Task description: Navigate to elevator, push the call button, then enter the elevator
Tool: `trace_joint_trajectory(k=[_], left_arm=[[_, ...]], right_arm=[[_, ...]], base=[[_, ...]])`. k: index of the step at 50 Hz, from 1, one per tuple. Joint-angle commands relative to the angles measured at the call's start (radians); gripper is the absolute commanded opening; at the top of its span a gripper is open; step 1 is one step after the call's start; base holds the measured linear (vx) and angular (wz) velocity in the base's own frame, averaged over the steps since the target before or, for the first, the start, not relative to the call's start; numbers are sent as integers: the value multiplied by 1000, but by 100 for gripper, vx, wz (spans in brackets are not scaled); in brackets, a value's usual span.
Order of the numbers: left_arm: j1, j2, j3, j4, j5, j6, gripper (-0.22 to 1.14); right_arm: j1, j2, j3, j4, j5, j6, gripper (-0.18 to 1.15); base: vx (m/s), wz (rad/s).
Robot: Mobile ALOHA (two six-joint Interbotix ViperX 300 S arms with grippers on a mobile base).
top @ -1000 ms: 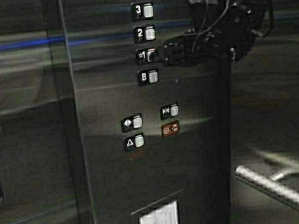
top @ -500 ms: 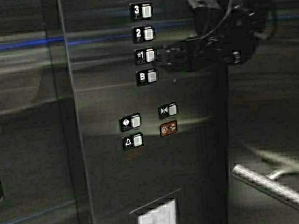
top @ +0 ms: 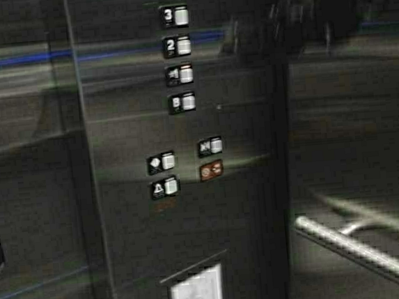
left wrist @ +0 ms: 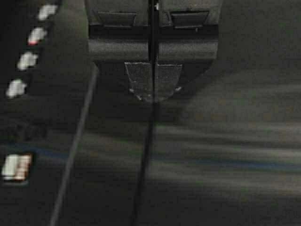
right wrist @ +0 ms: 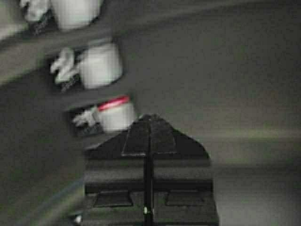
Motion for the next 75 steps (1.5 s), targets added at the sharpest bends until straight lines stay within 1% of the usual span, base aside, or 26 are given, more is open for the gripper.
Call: trace_joint_trajectory(k=[1,6,12,17,22,36,54,75], left_arm=[[0,11,-12,-23,0,0,2],[2,12,-14,-31,3,0,2],[0,12,-17,-44,8,0,2],[2,12,-17,-55,8,2,2],[2,12,-12,-57,9,3,2],[0,44,-23,-52,32,32,2],[2,48,-29,-51,31,74,2],[0,46,-29,-51,31,77,2]], right_arm=[[5,-156,-17,14,227,9,6],[5,-236,-29,15,433,9,6],[5,-290,-52,14,647,5,6],[5,-324,-52,14,770,5,6],[5,-344,-40,15,839,5,6],[9,-360,8,12,830,-5,6],[12,-370,-25,12,821,-8,5],[12,-368,-32,9,815,-11,6]], base=[[-7,-9],[-10,-10],[-14,-10],[-16,-5],[-16,-1],[-15,7],[-24,21],[-26,9]])
